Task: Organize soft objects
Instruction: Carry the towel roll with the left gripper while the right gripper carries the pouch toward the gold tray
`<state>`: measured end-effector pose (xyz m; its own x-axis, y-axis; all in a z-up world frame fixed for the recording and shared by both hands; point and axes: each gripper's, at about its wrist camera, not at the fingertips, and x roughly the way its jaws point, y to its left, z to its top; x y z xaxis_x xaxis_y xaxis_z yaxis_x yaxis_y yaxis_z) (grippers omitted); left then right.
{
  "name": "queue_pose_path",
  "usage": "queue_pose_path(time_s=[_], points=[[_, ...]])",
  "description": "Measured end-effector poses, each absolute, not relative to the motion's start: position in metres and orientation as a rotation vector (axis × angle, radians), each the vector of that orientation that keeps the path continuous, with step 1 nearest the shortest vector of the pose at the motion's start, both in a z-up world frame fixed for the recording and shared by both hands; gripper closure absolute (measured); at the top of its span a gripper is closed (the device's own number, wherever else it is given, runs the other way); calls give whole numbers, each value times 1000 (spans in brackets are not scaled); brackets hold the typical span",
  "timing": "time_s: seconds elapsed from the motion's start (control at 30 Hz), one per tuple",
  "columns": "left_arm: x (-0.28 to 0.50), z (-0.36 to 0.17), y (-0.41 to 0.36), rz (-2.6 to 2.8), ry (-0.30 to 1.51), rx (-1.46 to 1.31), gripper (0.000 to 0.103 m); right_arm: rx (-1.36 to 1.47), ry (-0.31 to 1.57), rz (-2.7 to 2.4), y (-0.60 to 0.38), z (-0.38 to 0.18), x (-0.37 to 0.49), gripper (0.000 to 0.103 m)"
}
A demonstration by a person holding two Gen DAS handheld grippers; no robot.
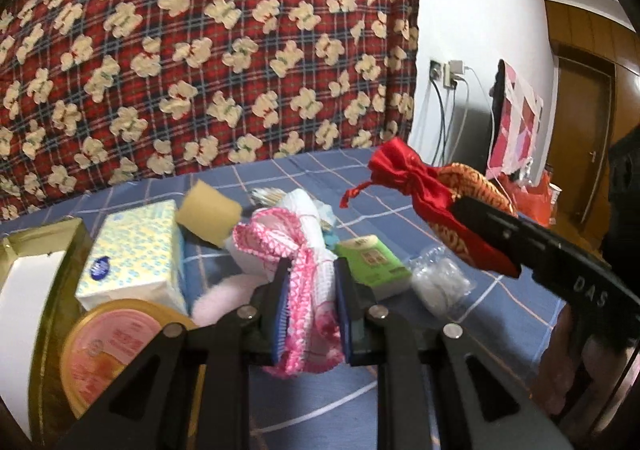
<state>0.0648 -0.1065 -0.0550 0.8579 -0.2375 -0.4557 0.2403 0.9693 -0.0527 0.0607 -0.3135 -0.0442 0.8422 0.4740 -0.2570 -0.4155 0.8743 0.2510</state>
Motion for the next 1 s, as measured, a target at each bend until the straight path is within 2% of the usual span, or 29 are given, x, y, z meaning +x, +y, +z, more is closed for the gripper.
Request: queue_pose_path(time_s=[1.0], points=[[52, -50, -36, -22, 347, -20, 84, 135, 277, 460, -247, -37, 87, 74]])
